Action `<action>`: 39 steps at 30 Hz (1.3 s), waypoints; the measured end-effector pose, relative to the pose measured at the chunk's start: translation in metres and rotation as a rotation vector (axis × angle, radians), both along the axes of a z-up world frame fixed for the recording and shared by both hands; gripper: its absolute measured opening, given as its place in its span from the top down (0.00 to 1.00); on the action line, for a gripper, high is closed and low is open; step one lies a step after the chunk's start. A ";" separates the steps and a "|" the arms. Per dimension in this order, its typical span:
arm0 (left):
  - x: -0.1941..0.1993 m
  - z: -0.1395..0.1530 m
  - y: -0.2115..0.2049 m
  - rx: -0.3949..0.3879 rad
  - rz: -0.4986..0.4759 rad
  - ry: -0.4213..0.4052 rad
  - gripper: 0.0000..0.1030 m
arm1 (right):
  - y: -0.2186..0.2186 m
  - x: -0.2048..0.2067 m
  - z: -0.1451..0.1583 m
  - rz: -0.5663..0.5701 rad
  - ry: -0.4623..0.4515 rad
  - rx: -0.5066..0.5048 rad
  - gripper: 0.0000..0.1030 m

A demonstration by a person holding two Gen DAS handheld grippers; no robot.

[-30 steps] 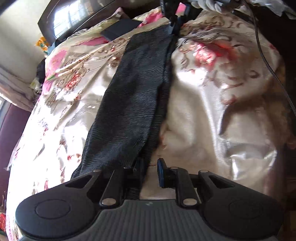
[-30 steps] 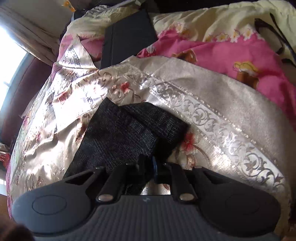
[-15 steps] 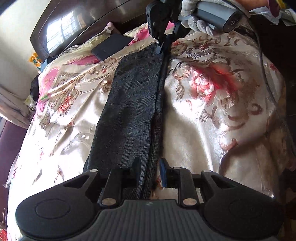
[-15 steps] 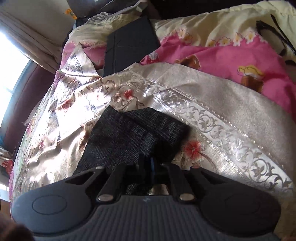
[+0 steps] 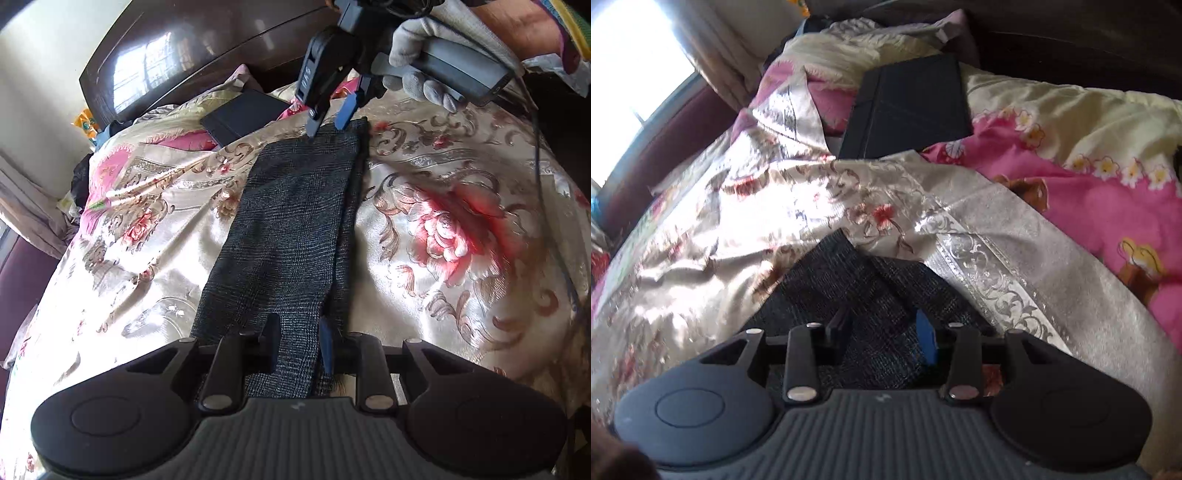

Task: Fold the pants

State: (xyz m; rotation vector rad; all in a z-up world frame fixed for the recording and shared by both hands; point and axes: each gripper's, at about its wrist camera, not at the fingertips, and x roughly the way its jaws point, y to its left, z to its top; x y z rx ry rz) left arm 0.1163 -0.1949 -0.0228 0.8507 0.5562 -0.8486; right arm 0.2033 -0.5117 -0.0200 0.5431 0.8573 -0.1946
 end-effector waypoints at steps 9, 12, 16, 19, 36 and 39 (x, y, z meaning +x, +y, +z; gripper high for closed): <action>0.007 -0.012 -0.019 0.006 0.009 -0.004 0.61 | -0.016 -0.001 -0.004 0.204 0.036 0.089 0.60; 0.011 -0.015 -0.029 0.008 0.013 -0.009 0.61 | -0.028 0.005 -0.011 0.229 0.045 0.073 0.62; 0.017 -0.017 -0.044 0.015 0.017 -0.022 0.61 | -0.030 0.015 -0.018 0.369 0.060 0.235 0.59; 0.023 -0.017 -0.053 0.021 0.020 -0.033 0.61 | -0.038 0.011 -0.019 0.431 0.060 0.308 0.60; 0.030 -0.016 -0.098 -0.028 -0.074 -0.033 0.56 | -0.071 0.008 -0.009 0.219 0.020 0.385 0.93; 0.028 -0.024 -0.109 -0.036 -0.102 -0.015 0.56 | -0.078 0.007 -0.023 0.175 0.049 0.388 0.92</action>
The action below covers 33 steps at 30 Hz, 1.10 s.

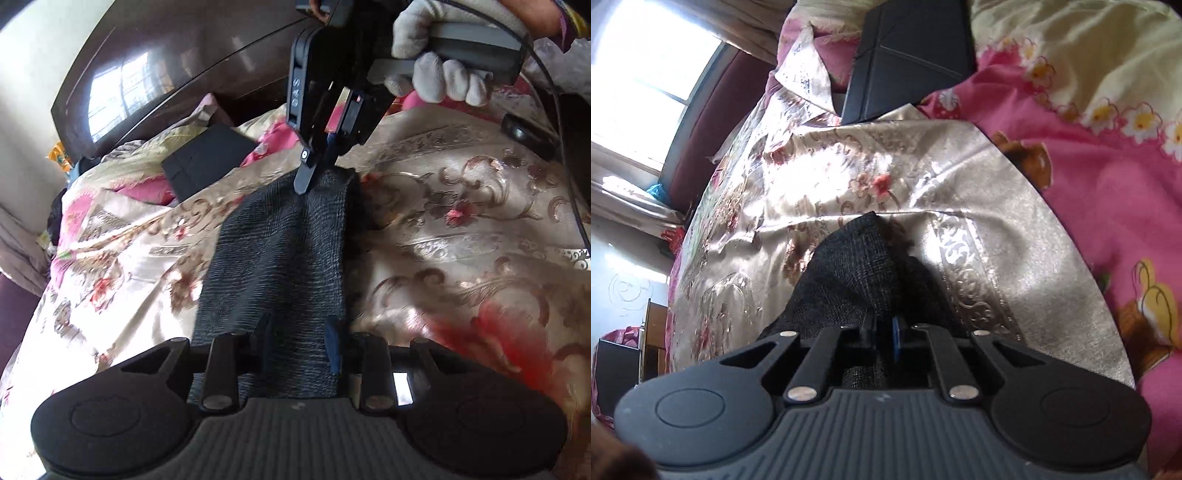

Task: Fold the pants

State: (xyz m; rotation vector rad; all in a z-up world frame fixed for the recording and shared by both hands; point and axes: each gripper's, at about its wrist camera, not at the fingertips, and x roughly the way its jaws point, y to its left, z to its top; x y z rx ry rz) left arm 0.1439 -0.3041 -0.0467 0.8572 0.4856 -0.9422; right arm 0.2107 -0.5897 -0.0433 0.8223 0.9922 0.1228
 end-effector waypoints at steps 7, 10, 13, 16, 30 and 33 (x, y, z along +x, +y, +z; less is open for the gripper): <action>0.002 -0.008 0.001 0.020 -0.010 0.010 0.54 | 0.009 -0.042 0.029 -0.129 -0.073 -0.124 0.71; 0.004 -0.004 0.010 0.022 0.007 0.003 0.52 | 0.014 -0.080 0.030 -0.218 -0.042 -0.037 0.64; 0.007 -0.002 0.014 0.019 0.022 0.017 0.52 | 0.026 -0.089 0.012 -0.242 -0.011 0.013 0.64; 0.009 -0.002 0.016 0.023 0.014 0.018 0.52 | 0.034 -0.080 -0.009 -0.303 -0.018 0.070 0.67; 0.009 0.005 0.024 -0.008 0.021 0.024 0.51 | 0.045 -0.059 -0.001 -0.395 -0.068 -0.121 0.94; 0.007 0.001 0.026 0.011 0.020 0.035 0.51 | 0.039 -0.072 -0.005 -0.393 -0.048 -0.075 0.87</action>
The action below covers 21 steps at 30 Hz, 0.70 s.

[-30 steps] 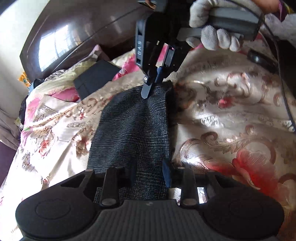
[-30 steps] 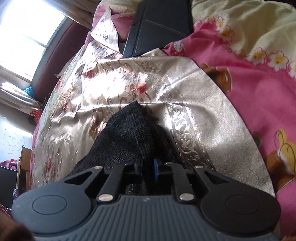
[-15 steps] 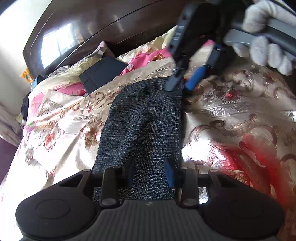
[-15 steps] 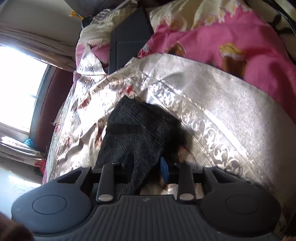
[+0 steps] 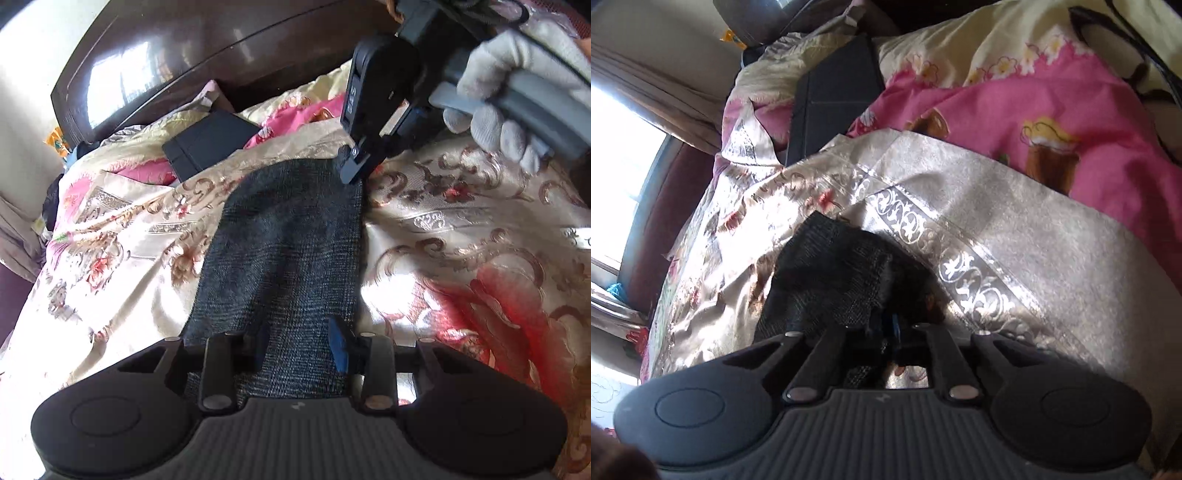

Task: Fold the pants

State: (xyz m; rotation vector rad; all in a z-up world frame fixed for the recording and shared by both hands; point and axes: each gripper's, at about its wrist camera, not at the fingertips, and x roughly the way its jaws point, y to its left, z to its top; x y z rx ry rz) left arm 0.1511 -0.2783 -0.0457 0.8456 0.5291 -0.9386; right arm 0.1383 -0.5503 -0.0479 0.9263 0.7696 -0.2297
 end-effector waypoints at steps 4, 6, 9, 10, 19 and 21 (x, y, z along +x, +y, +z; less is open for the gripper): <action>-0.004 0.000 0.007 0.006 -0.012 0.005 0.51 | 0.009 -0.026 0.007 -0.054 -0.053 0.017 0.62; -0.006 0.000 0.009 0.010 -0.018 0.005 0.51 | 0.010 -0.017 -0.005 -0.067 -0.061 0.051 0.63; -0.008 -0.001 0.010 0.012 -0.019 -0.003 0.51 | 0.010 0.009 -0.025 -0.074 -0.136 0.104 0.65; -0.008 -0.001 0.010 0.010 -0.017 -0.005 0.51 | 0.011 0.015 -0.029 -0.071 -0.162 0.118 0.64; 0.000 -0.006 0.013 0.020 0.002 -0.080 0.51 | 0.017 0.039 -0.055 -0.107 -0.272 0.309 0.87; 0.003 0.002 0.018 0.000 0.016 -0.093 0.50 | 0.020 0.022 -0.049 -0.094 -0.261 0.296 0.85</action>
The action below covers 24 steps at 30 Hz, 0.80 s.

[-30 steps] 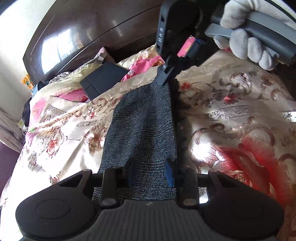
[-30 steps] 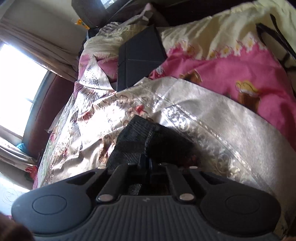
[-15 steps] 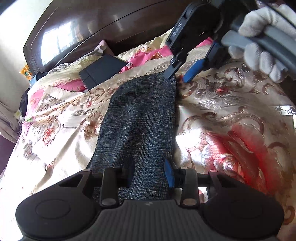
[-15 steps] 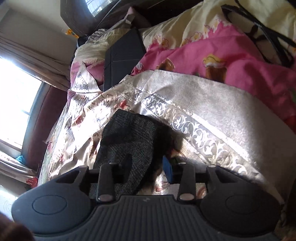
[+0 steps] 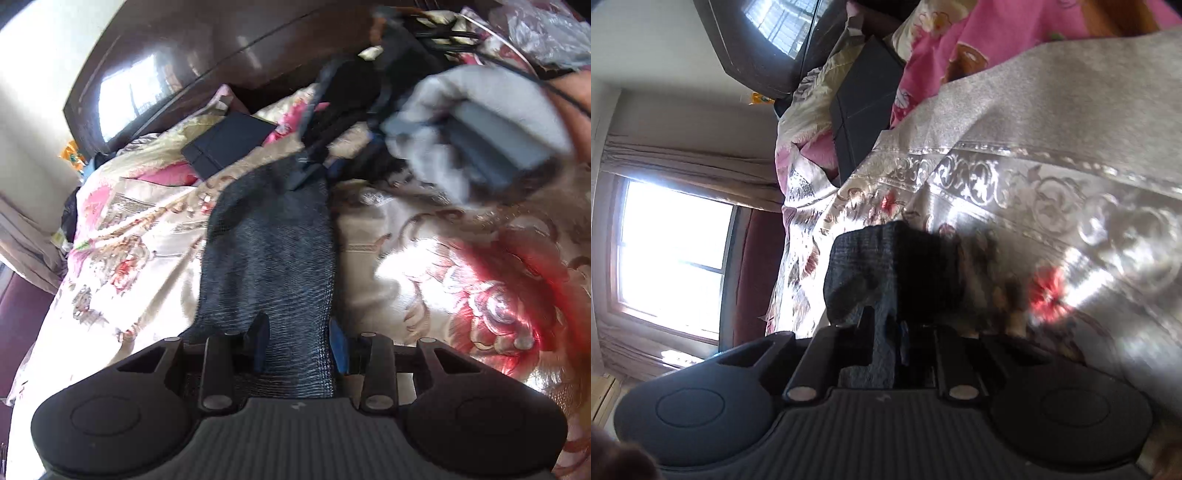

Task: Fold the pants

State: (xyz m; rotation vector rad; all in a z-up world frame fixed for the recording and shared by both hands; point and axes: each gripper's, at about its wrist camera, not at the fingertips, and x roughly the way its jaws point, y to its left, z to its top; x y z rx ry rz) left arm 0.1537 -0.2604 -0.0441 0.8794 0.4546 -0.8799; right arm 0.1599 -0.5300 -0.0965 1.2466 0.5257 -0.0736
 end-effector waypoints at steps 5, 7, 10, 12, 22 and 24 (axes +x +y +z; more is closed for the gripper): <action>0.003 0.002 0.008 -0.006 0.017 -0.021 0.46 | 0.002 0.000 0.001 0.026 0.046 -0.083 0.84; 0.003 0.000 0.009 -0.008 0.023 -0.026 0.46 | 0.000 0.017 -0.006 0.039 0.029 -0.071 0.86; 0.006 -0.003 0.009 -0.013 0.043 -0.027 0.46 | -0.001 0.037 -0.014 0.052 0.007 -0.040 0.87; 0.009 -0.006 0.009 -0.023 0.069 -0.010 0.46 | 0.001 0.051 -0.016 0.067 -0.001 -0.028 0.89; 0.025 0.000 0.015 -0.011 0.094 -0.026 0.45 | 0.011 0.018 0.007 0.130 0.033 -0.072 0.68; 0.030 -0.001 0.015 -0.019 0.106 -0.007 0.45 | 0.009 0.024 0.000 0.145 0.020 -0.053 0.68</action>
